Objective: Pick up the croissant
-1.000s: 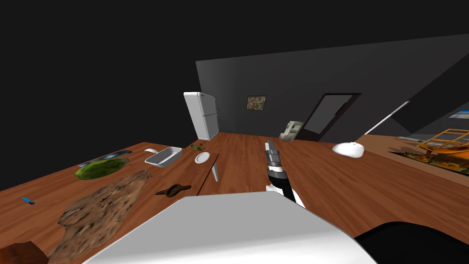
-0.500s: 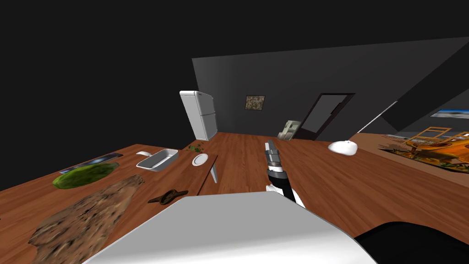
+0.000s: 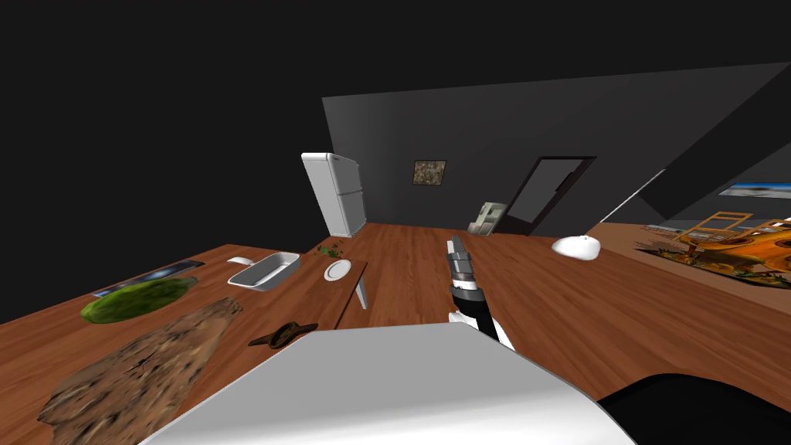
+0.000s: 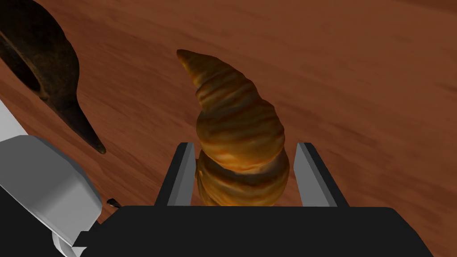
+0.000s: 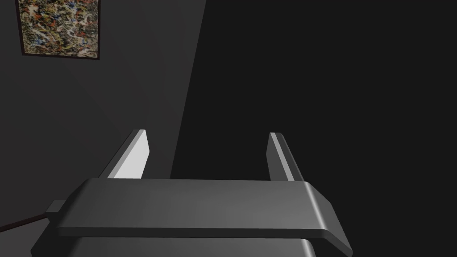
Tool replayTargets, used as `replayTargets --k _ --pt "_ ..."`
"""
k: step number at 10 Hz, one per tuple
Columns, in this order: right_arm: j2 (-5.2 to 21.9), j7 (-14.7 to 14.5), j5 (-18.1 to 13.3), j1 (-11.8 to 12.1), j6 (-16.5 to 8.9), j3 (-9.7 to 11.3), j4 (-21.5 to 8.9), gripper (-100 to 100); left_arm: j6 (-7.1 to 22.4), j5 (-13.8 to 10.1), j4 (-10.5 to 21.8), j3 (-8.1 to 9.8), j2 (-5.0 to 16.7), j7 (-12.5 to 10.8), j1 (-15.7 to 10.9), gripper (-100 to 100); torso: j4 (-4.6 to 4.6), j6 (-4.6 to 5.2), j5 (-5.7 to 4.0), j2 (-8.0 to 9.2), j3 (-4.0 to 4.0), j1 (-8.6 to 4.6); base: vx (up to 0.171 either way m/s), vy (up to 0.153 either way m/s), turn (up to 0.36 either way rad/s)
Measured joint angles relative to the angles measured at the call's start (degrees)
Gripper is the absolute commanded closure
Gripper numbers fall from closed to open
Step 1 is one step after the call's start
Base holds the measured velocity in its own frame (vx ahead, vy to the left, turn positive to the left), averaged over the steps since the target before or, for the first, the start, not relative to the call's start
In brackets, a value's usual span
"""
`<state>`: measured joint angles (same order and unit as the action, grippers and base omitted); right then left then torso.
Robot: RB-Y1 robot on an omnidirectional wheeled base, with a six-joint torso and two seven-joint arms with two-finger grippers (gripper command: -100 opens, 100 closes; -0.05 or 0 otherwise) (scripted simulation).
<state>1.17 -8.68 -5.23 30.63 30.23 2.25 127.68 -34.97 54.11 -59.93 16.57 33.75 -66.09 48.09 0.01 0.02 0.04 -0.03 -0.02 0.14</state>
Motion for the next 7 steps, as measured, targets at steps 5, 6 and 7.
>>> replayTargets --k 5,6,7 --pt "0.0 0.0 0.0 0.0 0.0 0.0 0.0 0 -0.24 0.52 -1.08 0.47 0.63 -0.95 0.82 100 0.0 -0.05 -0.09 0.08 0.04 -0.14 -0.008 -0.017 0.024" --pt "-0.01 0.0 0.0 0.0 0.0 0.0 0.0 0 -0.68 1.18 -2.02 1.21 1.01 -1.88 1.64 100 0.0 -0.08 -0.09 0.13 0.07 -0.26 -0.013 -0.026 0.02" --pt "0.0 0.0 0.0 0.0 0.0 0.0 0.0 0 -0.78 1.27 -2.09 1.3 1.04 -2.05 1.77 0 0.02 -0.04 -0.06 0.1 0.06 -0.17 -0.003 -0.006 0.001"
